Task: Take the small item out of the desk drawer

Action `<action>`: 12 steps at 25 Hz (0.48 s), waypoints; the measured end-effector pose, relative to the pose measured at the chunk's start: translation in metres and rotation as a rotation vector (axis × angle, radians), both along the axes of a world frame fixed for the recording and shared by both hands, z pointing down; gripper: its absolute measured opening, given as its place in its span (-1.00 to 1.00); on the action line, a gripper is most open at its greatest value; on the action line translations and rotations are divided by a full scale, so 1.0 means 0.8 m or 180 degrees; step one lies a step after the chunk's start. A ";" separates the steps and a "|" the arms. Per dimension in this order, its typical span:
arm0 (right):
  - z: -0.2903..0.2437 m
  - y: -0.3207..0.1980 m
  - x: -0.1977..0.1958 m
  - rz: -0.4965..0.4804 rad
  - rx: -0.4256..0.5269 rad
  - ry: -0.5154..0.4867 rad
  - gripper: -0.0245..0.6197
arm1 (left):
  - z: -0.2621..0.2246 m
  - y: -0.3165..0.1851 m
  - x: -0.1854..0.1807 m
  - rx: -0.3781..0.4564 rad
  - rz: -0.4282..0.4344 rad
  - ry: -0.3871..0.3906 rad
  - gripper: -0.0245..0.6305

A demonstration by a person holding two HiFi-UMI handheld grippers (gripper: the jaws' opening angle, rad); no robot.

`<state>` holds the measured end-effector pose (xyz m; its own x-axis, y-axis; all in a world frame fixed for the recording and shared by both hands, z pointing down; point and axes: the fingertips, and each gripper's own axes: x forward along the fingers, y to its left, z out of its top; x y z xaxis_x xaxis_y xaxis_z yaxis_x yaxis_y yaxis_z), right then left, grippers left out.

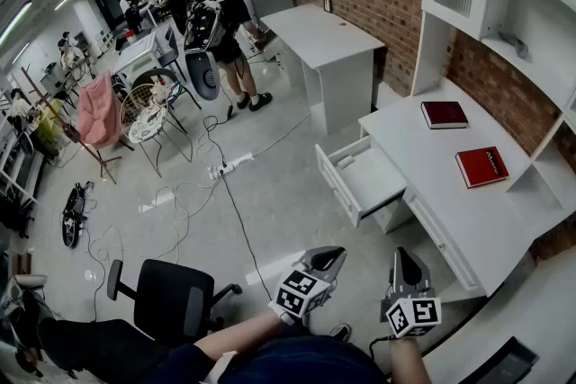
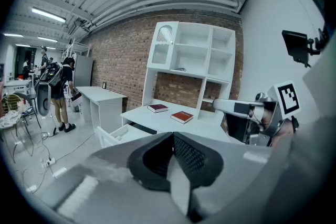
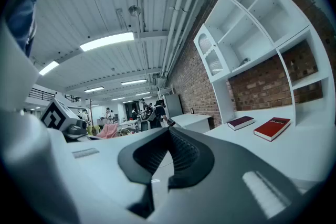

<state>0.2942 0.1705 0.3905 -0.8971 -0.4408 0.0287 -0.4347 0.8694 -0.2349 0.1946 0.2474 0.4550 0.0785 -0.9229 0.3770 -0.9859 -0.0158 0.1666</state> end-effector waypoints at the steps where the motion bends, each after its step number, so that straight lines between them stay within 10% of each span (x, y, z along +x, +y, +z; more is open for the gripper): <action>1: 0.000 0.004 0.002 0.0012 -0.0004 0.0009 -0.92 | -0.002 0.004 0.002 0.0017 0.0007 -0.0001 -0.91; 12: 0.002 0.031 -0.030 0.0010 0.0013 0.0157 -0.92 | -0.013 0.049 -0.060 0.0142 -0.0273 0.0050 -0.91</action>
